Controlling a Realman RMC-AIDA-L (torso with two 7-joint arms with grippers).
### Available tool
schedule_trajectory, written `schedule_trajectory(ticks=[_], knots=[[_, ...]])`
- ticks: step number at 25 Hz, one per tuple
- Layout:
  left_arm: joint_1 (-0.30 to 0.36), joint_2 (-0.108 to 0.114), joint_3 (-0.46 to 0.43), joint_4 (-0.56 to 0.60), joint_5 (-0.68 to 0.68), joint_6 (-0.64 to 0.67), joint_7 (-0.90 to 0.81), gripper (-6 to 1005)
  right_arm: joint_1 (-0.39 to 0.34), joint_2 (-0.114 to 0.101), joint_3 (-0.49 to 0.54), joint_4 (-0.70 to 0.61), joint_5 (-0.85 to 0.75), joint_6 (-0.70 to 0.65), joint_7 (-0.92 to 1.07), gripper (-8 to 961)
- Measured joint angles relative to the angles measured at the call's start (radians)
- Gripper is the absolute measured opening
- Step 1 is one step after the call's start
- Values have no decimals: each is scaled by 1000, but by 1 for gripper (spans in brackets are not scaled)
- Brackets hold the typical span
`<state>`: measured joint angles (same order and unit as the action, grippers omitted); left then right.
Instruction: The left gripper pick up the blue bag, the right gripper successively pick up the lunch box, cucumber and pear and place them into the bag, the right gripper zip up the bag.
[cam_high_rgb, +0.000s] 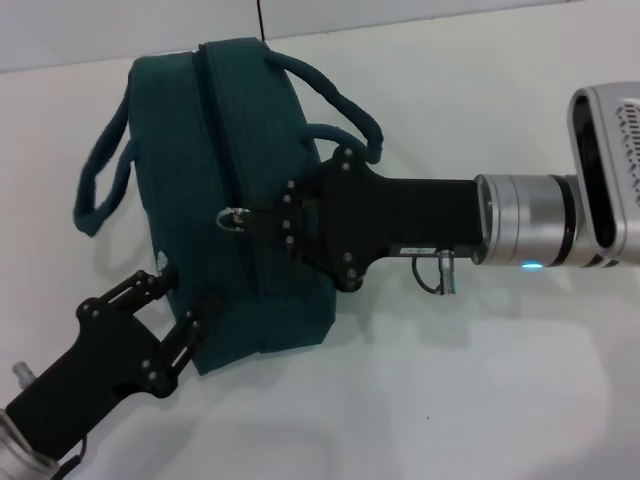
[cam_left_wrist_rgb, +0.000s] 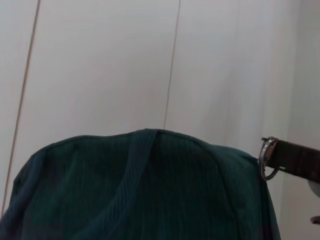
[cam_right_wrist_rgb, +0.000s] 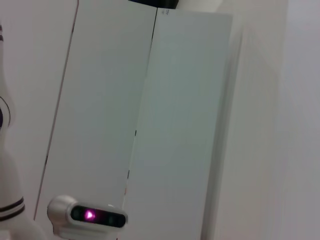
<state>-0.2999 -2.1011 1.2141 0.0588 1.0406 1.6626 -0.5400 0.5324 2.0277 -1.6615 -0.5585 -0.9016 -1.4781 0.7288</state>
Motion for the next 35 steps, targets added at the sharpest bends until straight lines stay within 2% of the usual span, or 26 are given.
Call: schedule_trajectory(ticks=[1, 7, 17, 26, 35], knots=[[-1, 0, 0, 0, 0, -2, 4, 524, -2, 0, 2, 0, 0, -4, 0, 8], [-11, -2, 2, 0, 3, -8, 50, 348, -19, -2, 5, -12, 21, -9, 0, 8], [-13, 3, 38, 0, 15, -35, 95, 275, -20, -3, 33, -12, 84, 10, -43, 7], [-2, 18, 39, 7, 27, -46, 96, 230, -23, -4, 87, -20, 131, 40, -91, 8], [-3, 18, 39, 12, 41, -45, 96, 131, -42, -8, 95, -22, 161, 29, -69, 7]])
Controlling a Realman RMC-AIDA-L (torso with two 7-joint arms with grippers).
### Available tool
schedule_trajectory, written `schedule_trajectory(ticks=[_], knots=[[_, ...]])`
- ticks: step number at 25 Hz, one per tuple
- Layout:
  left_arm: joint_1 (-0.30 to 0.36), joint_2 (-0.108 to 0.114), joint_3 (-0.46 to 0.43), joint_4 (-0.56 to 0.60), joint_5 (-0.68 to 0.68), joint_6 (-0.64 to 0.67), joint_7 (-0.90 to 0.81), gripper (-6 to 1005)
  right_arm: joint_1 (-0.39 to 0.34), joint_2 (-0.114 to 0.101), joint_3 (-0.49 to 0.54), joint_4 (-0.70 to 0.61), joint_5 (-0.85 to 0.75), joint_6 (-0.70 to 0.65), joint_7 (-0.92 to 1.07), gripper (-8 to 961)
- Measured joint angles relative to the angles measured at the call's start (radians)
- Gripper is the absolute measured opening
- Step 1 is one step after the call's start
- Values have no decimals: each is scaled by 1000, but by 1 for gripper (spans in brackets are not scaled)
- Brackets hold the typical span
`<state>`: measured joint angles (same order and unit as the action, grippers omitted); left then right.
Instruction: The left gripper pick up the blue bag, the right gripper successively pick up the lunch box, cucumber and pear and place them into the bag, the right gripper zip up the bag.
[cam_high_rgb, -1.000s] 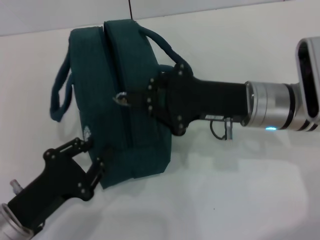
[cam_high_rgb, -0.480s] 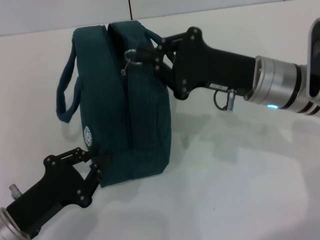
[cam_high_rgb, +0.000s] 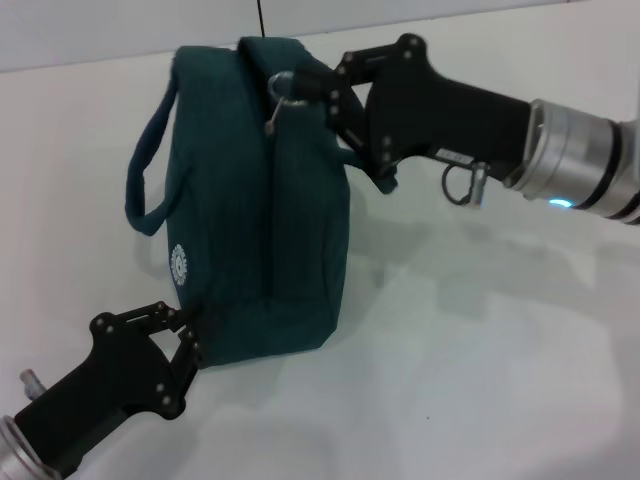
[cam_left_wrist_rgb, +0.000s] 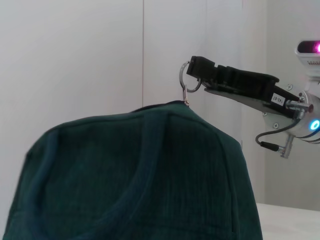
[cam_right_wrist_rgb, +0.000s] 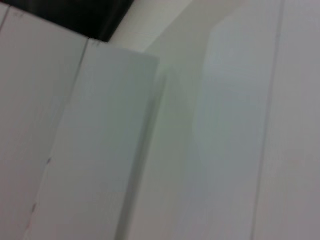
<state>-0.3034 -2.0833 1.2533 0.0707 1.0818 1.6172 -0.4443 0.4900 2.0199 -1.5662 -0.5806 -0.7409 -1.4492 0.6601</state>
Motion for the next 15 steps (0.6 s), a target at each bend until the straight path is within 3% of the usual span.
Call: schedule_trajectory(ticks=[9, 15], knots=[[-10, 3, 2, 1, 10, -3, 1, 77, -15, -6, 18, 7, 42, 1, 19, 8], [0, 22, 2, 2, 11, 0, -8, 72, -33, -5, 44, 9, 40, 6, -11, 8]])
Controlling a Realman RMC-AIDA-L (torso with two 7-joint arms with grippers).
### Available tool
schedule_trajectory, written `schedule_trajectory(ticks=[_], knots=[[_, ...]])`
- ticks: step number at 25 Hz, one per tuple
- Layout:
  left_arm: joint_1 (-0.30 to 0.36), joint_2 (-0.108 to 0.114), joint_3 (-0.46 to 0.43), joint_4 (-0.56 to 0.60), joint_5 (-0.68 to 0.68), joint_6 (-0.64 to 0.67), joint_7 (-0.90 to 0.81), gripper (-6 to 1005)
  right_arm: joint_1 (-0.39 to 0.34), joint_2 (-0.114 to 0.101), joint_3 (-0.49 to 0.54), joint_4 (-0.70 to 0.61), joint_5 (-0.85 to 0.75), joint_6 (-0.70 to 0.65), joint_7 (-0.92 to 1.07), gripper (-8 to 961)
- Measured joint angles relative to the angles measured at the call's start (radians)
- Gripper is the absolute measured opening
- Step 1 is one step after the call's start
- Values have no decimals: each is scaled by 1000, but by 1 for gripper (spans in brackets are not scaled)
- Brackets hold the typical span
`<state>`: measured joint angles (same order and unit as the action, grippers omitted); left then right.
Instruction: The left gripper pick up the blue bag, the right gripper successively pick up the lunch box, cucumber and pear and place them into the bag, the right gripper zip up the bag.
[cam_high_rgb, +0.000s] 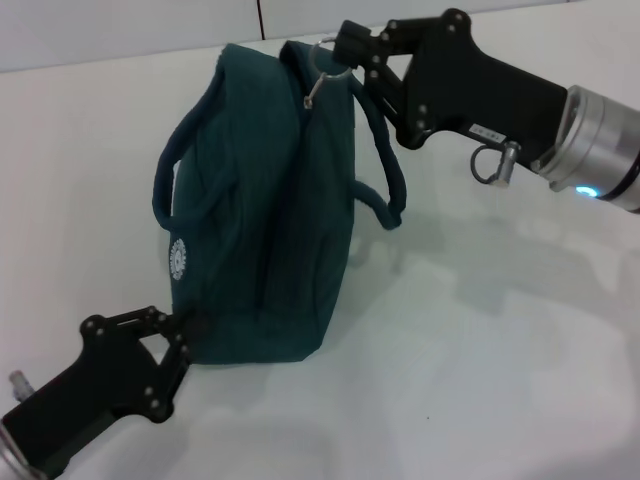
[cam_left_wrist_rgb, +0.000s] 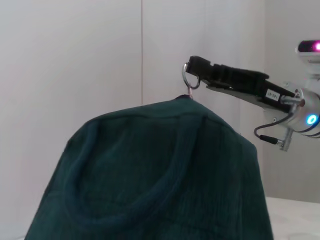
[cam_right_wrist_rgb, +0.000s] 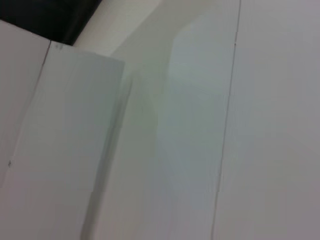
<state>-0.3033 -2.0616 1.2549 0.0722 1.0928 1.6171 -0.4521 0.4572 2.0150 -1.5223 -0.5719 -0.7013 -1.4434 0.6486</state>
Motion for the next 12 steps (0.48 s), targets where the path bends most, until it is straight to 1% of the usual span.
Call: schedule_trajectory(ticks=[2, 5, 8, 10, 12], knots=[[3, 10, 6, 0, 2, 7, -12, 71, -13, 5, 0, -2, 3, 4, -43, 8], [7, 27, 42, 21, 5, 25, -56, 70, -28, 11, -12, -10, 5, 1, -69, 7], [15, 29, 53, 40, 4, 48, -99, 69, -29, 13, -62, -15, 32, -10, -76, 7], [16, 27, 54, 41, 3, 61, -111, 69, -30, 13, -102, -21, 64, -6, -90, 7], [14, 24, 54, 42, 4, 69, -118, 68, -30, 13, -119, -22, 79, 0, -103, 7]])
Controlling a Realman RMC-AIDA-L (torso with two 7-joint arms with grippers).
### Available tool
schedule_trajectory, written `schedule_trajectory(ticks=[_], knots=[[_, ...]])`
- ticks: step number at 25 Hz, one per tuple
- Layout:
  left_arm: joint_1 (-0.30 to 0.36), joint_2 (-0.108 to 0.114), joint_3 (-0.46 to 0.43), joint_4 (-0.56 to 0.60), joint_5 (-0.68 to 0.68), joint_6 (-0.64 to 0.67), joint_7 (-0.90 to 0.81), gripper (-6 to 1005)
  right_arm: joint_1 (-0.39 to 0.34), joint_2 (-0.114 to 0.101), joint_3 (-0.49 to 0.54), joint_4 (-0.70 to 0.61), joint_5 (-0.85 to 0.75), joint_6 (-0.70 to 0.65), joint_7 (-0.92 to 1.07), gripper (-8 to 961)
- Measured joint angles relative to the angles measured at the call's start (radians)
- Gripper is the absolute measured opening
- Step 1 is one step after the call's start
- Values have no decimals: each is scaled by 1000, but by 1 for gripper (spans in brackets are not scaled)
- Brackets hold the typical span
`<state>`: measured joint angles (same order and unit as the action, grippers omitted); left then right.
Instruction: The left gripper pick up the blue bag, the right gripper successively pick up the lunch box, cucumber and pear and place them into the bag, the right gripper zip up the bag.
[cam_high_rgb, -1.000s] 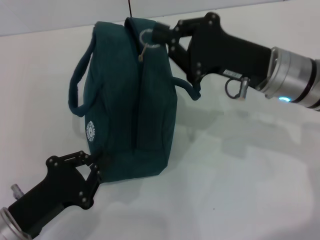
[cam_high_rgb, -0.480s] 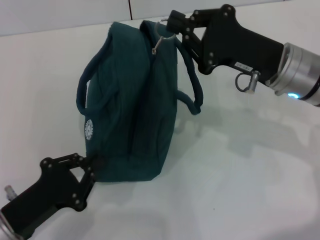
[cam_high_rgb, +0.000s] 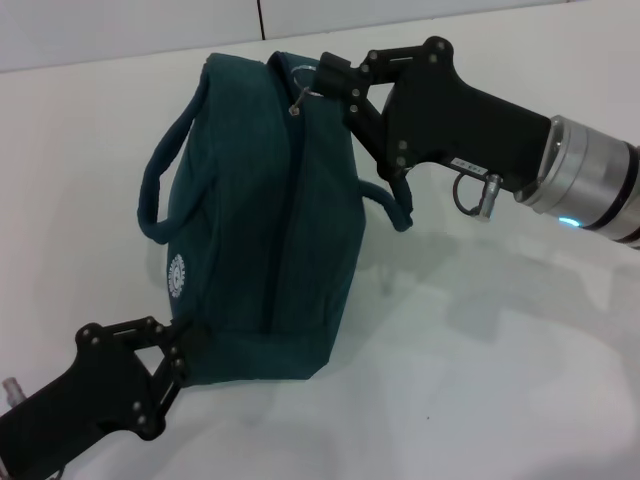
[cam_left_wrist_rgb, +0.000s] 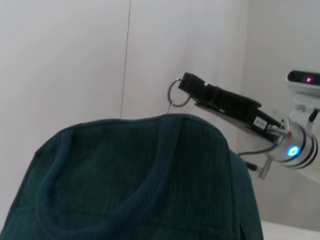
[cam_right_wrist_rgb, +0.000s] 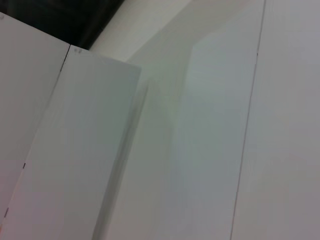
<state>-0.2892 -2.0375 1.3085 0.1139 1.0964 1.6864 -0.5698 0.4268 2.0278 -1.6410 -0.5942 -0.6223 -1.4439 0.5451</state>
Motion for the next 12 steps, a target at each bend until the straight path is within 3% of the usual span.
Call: schedule_trajectory(ticks=[4, 12], knots=[[-1, -4, -10, 2, -8, 38, -14, 81, 1, 0, -7, -1, 3, 3, -7, 7], [12, -43, -16, 11, -122, 80, -5, 356, 5, 0, -8, -2, 3, 10, -11, 7]])
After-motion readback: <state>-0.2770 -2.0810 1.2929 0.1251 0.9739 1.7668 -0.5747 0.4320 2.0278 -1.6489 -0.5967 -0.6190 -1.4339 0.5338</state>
